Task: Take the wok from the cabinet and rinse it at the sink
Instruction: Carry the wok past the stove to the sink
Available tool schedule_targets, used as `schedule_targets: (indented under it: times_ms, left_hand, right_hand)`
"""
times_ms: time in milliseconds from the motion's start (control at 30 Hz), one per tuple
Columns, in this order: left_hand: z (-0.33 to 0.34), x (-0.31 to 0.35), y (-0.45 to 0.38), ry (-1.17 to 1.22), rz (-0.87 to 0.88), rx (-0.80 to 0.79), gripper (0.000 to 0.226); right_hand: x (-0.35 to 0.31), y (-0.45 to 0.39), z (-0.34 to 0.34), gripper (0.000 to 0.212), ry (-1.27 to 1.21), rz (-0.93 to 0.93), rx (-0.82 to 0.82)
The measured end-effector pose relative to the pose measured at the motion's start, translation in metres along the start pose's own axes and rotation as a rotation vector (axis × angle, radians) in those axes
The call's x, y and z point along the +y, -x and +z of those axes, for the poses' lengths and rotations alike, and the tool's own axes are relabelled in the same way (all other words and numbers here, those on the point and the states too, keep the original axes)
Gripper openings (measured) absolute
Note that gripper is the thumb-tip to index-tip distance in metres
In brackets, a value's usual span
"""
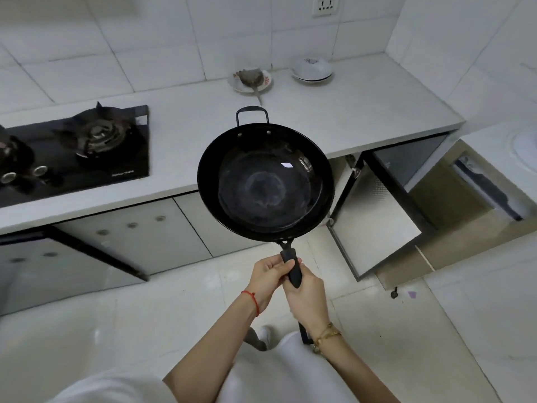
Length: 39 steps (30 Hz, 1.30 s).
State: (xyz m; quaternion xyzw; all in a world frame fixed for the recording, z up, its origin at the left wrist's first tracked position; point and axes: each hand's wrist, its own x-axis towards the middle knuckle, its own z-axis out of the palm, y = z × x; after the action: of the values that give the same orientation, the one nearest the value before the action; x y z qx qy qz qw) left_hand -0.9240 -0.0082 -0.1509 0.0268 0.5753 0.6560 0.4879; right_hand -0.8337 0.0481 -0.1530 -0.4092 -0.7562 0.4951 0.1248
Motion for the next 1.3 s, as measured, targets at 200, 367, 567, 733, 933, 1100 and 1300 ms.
schedule_targets:
  times_ms: [200,367,567,733,933,1100,1300]
  left_hand:
    - [-0.037,0.002,0.026,0.079,0.069,0.17,0.022]
    - [-0.076,0.003,0.046,0.184,0.116,0.303,0.021]
    - [-0.139,0.009,0.067,0.271,0.196,0.447,0.023]
    - [-0.215,0.023,0.091,0.313,0.243,0.539,0.021]
    - [-0.313,0.05,0.129,0.362,0.297,0.645,0.022]
    - [-0.385,0.07,0.16,0.389,0.362,0.741,0.023]
    - [-0.453,0.089,0.183,0.43,0.418,0.831,0.025]
  right_hand:
    - [-0.015,0.006,0.033,0.023,0.042,-0.082,-0.162]
    - [-0.035,0.012,0.067,0.022,0.076,-0.167,-0.315]
    - [-0.066,0.017,0.125,0.02,0.12,-0.28,-0.482]
    - [-0.103,0.03,0.196,0.021,0.136,-0.336,-0.606]
    - [-0.16,0.055,0.291,0.02,0.123,-0.409,-0.734]
    - [-0.202,0.076,0.364,0.014,0.144,-0.459,-0.812]
    - [-0.244,0.092,0.432,0.018,0.19,-0.498,-0.893]
